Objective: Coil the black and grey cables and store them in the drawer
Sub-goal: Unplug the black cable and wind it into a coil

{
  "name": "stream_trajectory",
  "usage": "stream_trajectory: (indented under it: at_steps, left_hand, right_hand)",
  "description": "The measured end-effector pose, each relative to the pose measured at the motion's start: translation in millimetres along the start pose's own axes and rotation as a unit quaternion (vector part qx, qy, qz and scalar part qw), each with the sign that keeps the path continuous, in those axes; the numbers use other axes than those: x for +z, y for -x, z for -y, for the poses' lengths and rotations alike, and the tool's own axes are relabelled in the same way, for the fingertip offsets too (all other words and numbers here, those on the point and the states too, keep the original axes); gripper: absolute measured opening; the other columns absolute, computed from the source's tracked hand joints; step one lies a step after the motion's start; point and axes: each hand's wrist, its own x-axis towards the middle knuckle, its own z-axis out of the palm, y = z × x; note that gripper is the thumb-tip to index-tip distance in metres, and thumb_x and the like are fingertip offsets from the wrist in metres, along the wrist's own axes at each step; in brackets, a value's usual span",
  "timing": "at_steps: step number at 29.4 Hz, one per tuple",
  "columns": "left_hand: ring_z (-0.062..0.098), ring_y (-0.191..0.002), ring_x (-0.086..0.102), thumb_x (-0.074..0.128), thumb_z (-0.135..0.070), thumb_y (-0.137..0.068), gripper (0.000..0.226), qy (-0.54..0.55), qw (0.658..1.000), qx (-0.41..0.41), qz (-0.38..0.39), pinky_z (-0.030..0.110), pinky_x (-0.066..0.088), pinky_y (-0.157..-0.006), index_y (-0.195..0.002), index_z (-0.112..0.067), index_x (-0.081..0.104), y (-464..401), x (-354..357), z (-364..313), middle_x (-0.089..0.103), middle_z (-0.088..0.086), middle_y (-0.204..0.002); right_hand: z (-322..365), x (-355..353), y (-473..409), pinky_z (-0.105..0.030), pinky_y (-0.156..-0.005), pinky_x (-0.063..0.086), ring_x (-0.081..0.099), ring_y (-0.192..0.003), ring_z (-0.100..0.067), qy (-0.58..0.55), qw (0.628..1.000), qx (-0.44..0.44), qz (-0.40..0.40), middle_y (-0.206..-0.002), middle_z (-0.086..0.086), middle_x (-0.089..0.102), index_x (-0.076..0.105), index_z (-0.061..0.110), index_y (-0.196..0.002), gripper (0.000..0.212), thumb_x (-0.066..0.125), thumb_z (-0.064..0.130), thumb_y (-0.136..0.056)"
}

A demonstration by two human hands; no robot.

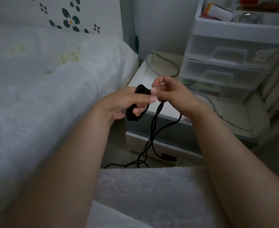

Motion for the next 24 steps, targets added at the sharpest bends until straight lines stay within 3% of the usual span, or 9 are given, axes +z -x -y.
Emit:
stream_trajectory:
  at_steps: [3,7,10,12,14,18,20,22,24]
  left_hand:
    - [0.007,-0.037,0.037,0.055,-0.002,-0.091,0.014,-0.062,0.998,-0.015,-0.029,0.019,0.033,-0.040,-0.079,-0.010,0.051,0,8,-3,0.040,-0.006,-0.046]
    - [0.012,-0.042,0.051,0.057,-0.010,-0.093,0.027,-0.085,0.995,0.005,-0.042,0.021,0.043,-0.045,-0.066,-0.008,0.054,5,9,-6,0.053,0.000,-0.048]
    - [0.012,-0.047,0.059,0.061,-0.021,-0.087,0.023,-0.032,0.999,0.019,-0.026,0.022,0.048,-0.049,-0.075,-0.002,0.056,8,10,-6,0.057,0.001,-0.050]
    - [0.009,-0.043,0.053,0.061,-0.028,-0.081,0.029,0.014,1.000,0.018,0.003,0.021,0.045,-0.047,-0.089,0.000,0.059,8,11,-5,0.054,-0.002,-0.049]
    - [0.004,-0.036,0.042,0.057,-0.031,-0.084,0.032,0.051,0.998,0.017,0.044,0.019,0.038,-0.042,-0.098,-0.002,0.061,7,12,-3,0.048,-0.006,-0.047]
    - [-0.001,-0.028,0.031,0.045,-0.034,-0.093,0.036,0.127,0.987,0.019,0.099,0.016,0.030,-0.036,-0.095,-0.002,0.060,7,16,-4,0.037,-0.012,-0.037]
    - [-0.001,-0.028,0.031,0.046,-0.032,-0.093,0.034,0.136,0.985,0.021,0.105,0.017,0.030,-0.036,-0.094,-0.002,0.062,9,16,-4,0.035,-0.013,-0.036]
    - [-0.001,-0.028,0.031,0.050,-0.029,-0.091,0.032,0.138,0.985,0.029,0.105,0.017,0.030,-0.036,-0.096,-0.002,0.065,10,16,-5,0.034,-0.013,-0.036]
    - [-0.001,-0.028,0.030,0.052,-0.028,-0.089,0.032,0.164,0.980,0.038,0.106,0.016,0.031,-0.036,-0.097,-0.001,0.068,12,15,-6,0.035,-0.012,-0.036]
  right_hand:
    - [0,7,0,-0.020,-0.059,0.039,0.044,-0.056,-0.006,0.066,0.997,-0.025,-0.044,-0.067,-0.008,0.051,0.052,0.016,-0.081,0.015,0.066,0.015,-0.087]
    - [-3,10,-1,-0.024,-0.056,0.038,0.043,-0.056,-0.012,0.064,0.993,-0.060,-0.076,-0.063,-0.008,0.047,0.049,0.016,-0.080,0.018,0.066,0.016,-0.087]
    - [-4,10,-1,-0.031,-0.054,0.033,0.039,-0.057,-0.019,0.057,0.994,-0.069,-0.070,-0.063,-0.012,0.042,0.050,0.020,-0.085,0.012,0.061,0.022,-0.089]
    - [-2,10,0,-0.029,-0.055,0.035,0.041,-0.058,-0.020,0.048,0.994,-0.065,-0.072,-0.064,-0.012,0.045,0.052,0.019,-0.085,0.010,0.058,0.023,-0.092]
    - [2,11,0,-0.020,-0.059,0.040,0.048,-0.060,-0.010,0.011,0.994,-0.065,-0.090,-0.066,-0.004,0.051,0.055,0.015,-0.081,0.013,0.056,0.015,-0.094]
    - [2,15,-1,-0.018,-0.065,0.046,0.054,-0.061,-0.002,-0.066,0.989,-0.063,-0.117,-0.062,0.012,0.060,0.055,0.012,-0.075,0.017,0.055,0.012,-0.093]
    - [1,17,0,-0.016,-0.061,0.044,0.051,-0.057,0.001,-0.064,0.989,-0.055,-0.118,-0.056,0.016,0.057,0.052,0.014,-0.075,0.019,0.055,0.021,-0.092]
    - [1,18,0,-0.022,-0.060,0.041,0.051,-0.059,-0.006,-0.072,0.992,-0.030,-0.096,-0.057,0.012,0.055,0.051,0.014,-0.075,0.033,0.058,0.045,-0.083]
    - [3,20,0,-0.035,-0.067,0.039,0.052,-0.072,-0.026,-0.100,0.993,0.007,-0.064,-0.074,-0.013,0.056,0.056,0.005,-0.083,0.063,0.057,0.066,-0.072]
